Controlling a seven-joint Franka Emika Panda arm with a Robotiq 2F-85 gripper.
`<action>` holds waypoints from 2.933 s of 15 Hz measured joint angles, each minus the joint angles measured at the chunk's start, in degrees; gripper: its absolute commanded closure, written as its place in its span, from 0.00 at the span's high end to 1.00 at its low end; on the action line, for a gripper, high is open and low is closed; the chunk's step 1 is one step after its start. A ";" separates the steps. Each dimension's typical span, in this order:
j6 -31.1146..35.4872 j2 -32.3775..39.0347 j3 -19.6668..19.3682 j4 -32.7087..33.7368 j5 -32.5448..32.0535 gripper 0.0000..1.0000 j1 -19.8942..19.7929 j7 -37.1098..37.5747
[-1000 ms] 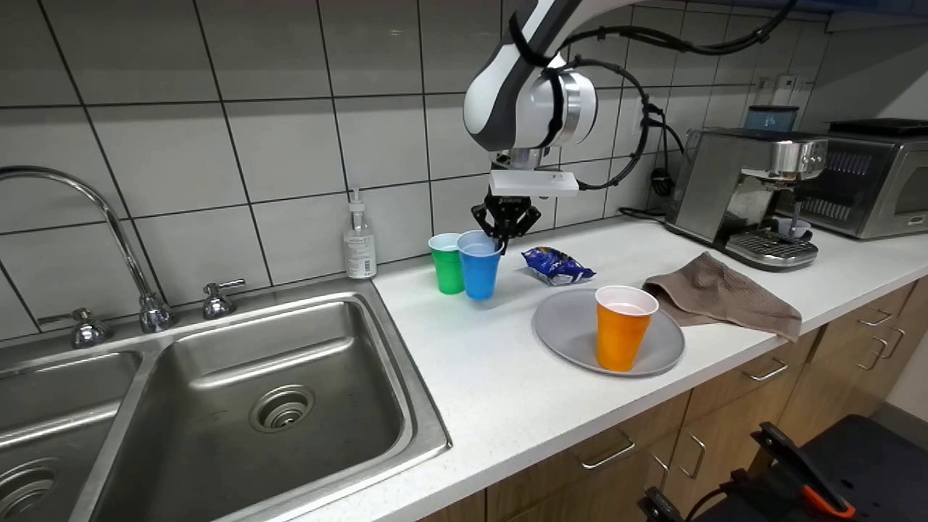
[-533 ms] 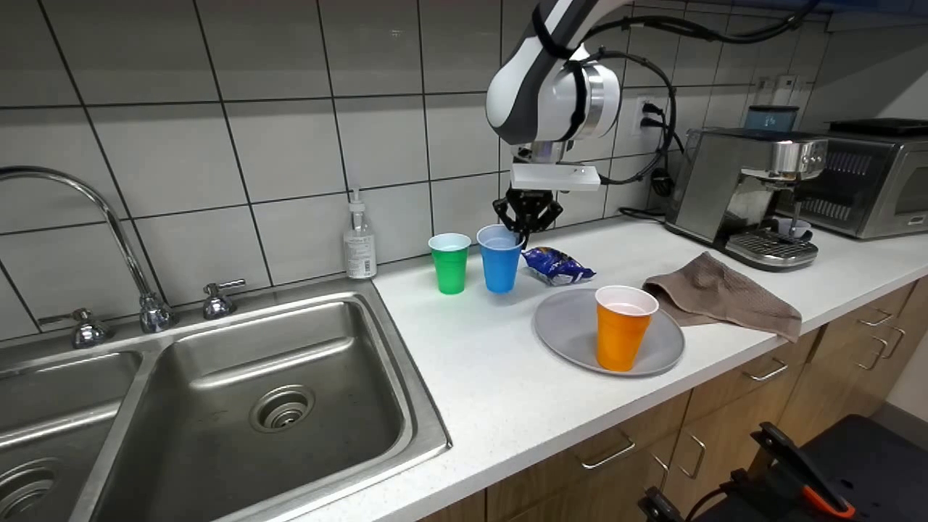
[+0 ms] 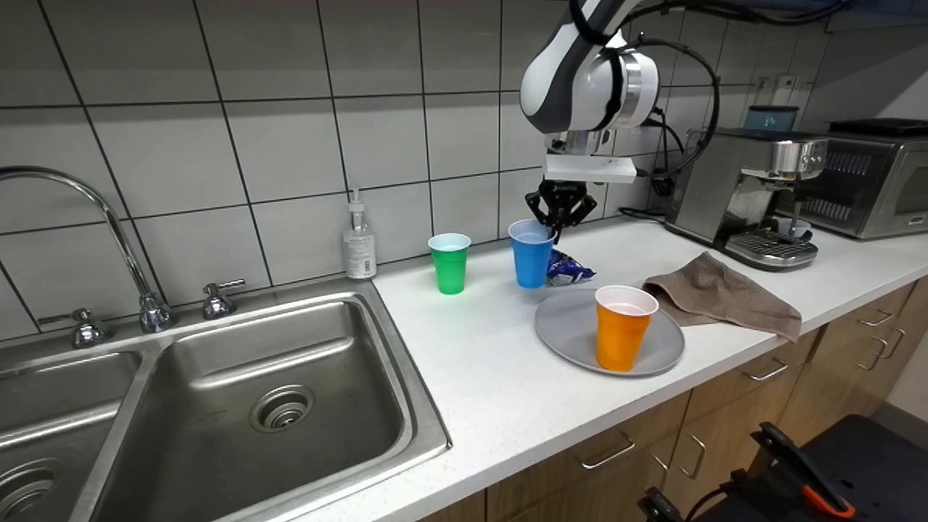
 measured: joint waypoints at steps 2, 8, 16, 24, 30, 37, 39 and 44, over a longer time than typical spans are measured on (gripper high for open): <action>-0.82 -1.07 -0.54 -0.84 0.00 0.01 -0.66 0.00; -1.69 -3.48 -2.60 -3.58 -0.14 0.01 -2.05 0.00; -1.69 -4.92 -5.02 -7.70 -0.91 0.01 -3.48 0.00; -1.58 -5.08 -6.30 -10.63 -2.98 0.01 -3.58 0.28; -1.58 -5.71 -6.97 -11.40 -3.14 0.01 -3.59 0.55; -1.58 -7.43 -7.89 -14.04 -3.85 0.01 -4.30 0.72; -1.58 -7.47 -8.06 -14.56 -4.40 0.01 -4.78 0.81; -1.58 -7.54 -8.81 -15.21 -4.77 0.01 -5.70 0.83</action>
